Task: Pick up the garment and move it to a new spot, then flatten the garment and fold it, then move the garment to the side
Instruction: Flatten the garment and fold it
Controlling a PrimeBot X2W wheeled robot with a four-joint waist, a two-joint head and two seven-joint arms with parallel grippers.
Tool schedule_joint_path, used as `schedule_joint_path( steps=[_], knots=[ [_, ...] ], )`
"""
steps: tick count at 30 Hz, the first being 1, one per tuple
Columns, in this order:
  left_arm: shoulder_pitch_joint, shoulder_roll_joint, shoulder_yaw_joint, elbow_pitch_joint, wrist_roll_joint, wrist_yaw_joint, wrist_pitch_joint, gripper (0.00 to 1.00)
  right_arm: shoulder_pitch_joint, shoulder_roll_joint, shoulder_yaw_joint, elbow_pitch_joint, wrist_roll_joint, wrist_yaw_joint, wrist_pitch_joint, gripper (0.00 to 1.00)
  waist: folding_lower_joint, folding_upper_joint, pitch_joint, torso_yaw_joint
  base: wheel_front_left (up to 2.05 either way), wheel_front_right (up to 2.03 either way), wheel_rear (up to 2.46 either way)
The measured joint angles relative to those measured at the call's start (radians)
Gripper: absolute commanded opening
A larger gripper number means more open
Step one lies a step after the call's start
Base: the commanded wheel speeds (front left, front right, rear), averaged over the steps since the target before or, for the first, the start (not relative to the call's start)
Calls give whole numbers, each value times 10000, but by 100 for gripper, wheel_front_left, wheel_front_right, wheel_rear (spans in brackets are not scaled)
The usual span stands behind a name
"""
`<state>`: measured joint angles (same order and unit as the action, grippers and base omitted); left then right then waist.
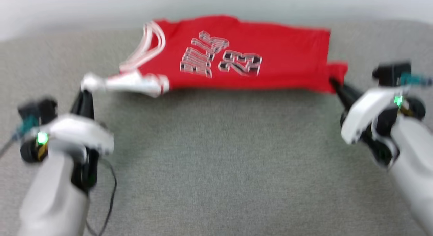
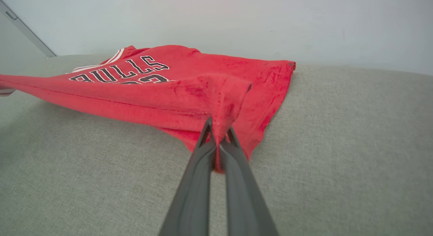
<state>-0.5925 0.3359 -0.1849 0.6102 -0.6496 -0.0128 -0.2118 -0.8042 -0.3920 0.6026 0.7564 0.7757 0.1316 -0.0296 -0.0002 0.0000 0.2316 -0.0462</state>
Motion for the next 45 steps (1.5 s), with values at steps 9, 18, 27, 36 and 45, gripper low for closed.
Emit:
schedule_joint_path(
  steps=[9,18,27,36,45],
  knots=[
    [4127,380,546,-3687,-401,1423,669,0,2559,-462,-324,-1409,29,4,-50,0,-2,0,-1422,-3,0,0,0],
    [6828,717,777,-7538,-334,2980,1829,0,5025,-700,-1841,-3427,-702,4,731,0,-1,0,-2022,70,0,0,0],
    [7598,909,656,-9250,-219,3628,2548,0,6975,27,-4217,-5856,-2002,2,3018,0,-1,0,-1844,59,0,0,0],
    [5321,796,-17,-7403,-311,2838,2859,0,6431,589,-4468,-5919,-2796,-2,4546,0,2,0,-971,38,0,0,0],
    [3443,447,-635,-4846,-339,2050,2966,0,5059,468,-3695,-4836,-2817,-4,4322,0,3,0,107,-68,0,0,0]
  ],
)
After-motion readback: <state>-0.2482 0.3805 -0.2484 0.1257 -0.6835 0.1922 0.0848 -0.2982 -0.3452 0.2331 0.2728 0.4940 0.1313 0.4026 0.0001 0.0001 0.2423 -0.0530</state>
